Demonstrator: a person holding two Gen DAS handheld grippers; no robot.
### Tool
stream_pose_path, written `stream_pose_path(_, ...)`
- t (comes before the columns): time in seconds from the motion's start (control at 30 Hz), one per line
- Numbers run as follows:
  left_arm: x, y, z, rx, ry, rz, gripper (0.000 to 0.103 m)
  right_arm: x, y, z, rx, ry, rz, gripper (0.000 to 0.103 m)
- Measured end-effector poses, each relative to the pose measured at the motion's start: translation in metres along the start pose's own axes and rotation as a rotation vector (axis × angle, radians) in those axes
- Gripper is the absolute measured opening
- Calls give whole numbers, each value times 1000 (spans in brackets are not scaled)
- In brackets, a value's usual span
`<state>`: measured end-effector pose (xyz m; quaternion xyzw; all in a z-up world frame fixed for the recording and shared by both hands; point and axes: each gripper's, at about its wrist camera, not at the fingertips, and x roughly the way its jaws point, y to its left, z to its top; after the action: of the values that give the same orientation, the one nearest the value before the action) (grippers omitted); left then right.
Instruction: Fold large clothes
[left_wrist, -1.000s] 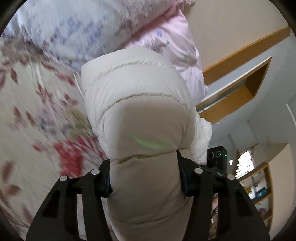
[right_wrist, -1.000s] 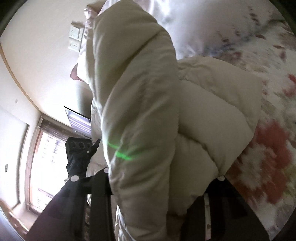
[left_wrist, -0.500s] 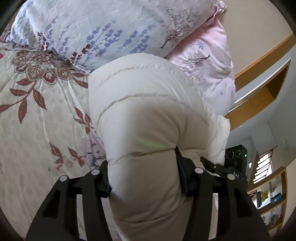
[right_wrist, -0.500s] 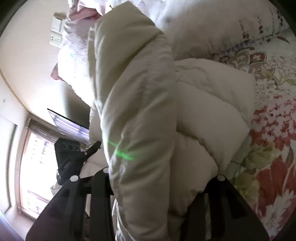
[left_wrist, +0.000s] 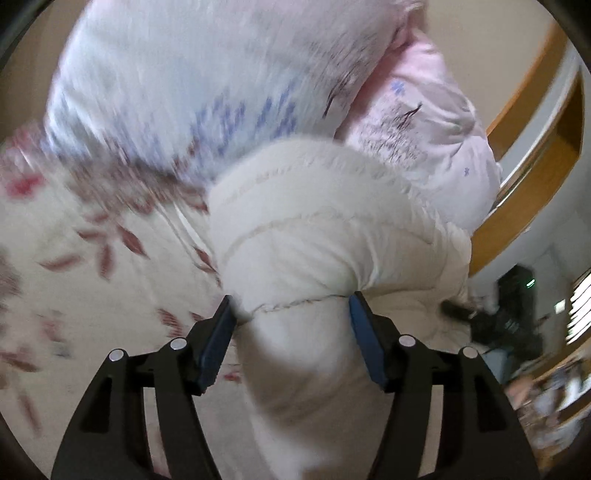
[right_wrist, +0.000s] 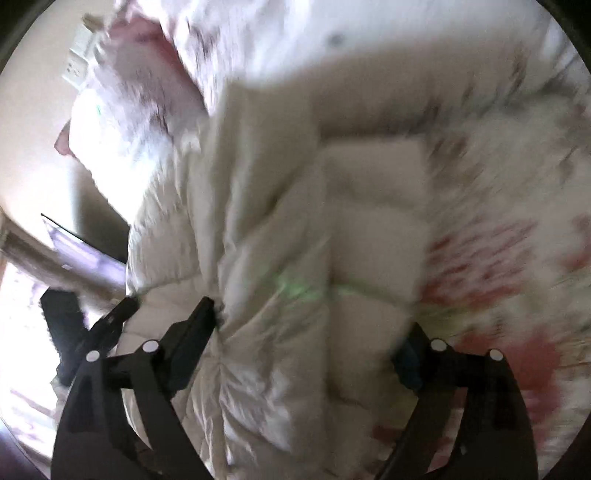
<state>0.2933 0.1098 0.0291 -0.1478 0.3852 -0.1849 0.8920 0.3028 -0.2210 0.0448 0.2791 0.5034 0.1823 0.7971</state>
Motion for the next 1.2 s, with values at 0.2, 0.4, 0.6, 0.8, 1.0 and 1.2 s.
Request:
stream_pose_path(0.2,-50,-46,-14,170,-105,41,67,-44,7,17,36,-190,-9,83)
stream_pose_path(0.4,-35,-85,-38,305,-30,82,67,-10,36,11,-60,-132,-97,26)
stream_pose_path(0.6,-21,-87,-50,334,-16,108,67,-1,11,12,-9,-157,-210,14)
stream_pose_path(0.8,-10,-90,-54,344,-8,91,69,16,-14,10,45,-133,-294,14)
stream_pose_path(1.0,0,-92,-54,354,6,93,69,25,-25,7,68,-123,-325,14)
stream_pose_path(1.2,15,-86,-56,353,29,112,73,25,-29,4,62,-121,-344,35)
